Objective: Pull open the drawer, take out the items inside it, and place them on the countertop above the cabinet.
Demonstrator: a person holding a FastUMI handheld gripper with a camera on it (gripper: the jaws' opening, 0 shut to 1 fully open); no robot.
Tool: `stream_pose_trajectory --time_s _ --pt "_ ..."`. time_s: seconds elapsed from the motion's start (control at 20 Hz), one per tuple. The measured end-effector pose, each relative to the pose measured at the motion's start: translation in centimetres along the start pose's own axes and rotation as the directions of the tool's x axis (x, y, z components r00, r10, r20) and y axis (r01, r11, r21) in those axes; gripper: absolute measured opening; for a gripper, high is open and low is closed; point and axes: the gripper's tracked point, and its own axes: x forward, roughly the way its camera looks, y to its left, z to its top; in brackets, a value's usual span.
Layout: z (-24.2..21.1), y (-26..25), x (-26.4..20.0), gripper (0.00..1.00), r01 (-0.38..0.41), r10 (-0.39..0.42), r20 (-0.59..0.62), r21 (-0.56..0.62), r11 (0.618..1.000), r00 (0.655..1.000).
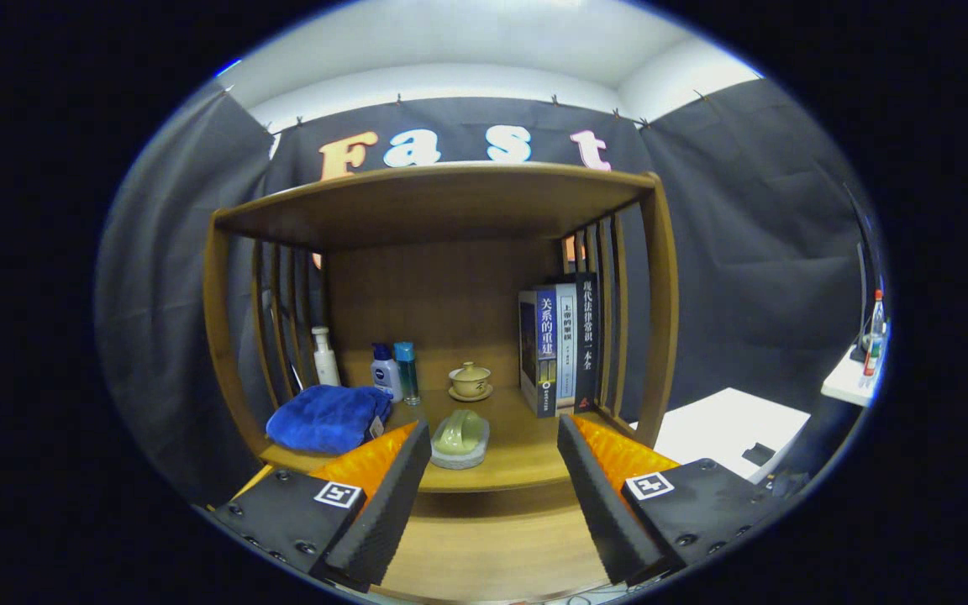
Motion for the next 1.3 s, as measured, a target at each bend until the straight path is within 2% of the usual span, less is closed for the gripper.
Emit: stream_pose_trajectory --time_s 0.25,0.5,0.85,1.3 --pt "-2.1 -0.5 -4.7 0.98 -0.008 0.008 0.025 0.035 0.999 1.0" --pt "-5.2 -1.8 -8.6 0.98 -0.009 0.009 0.052 -0.002 1.0 0.999" --pt "-11.2 -3.3 -11.6 0.98 -0.012 0.012 0.012 0.007 1.0 1.0" --pt "-18.0 -3.6 -12.5 0.98 -0.009 0.014 -0.069 0.077 0.997 0.998"
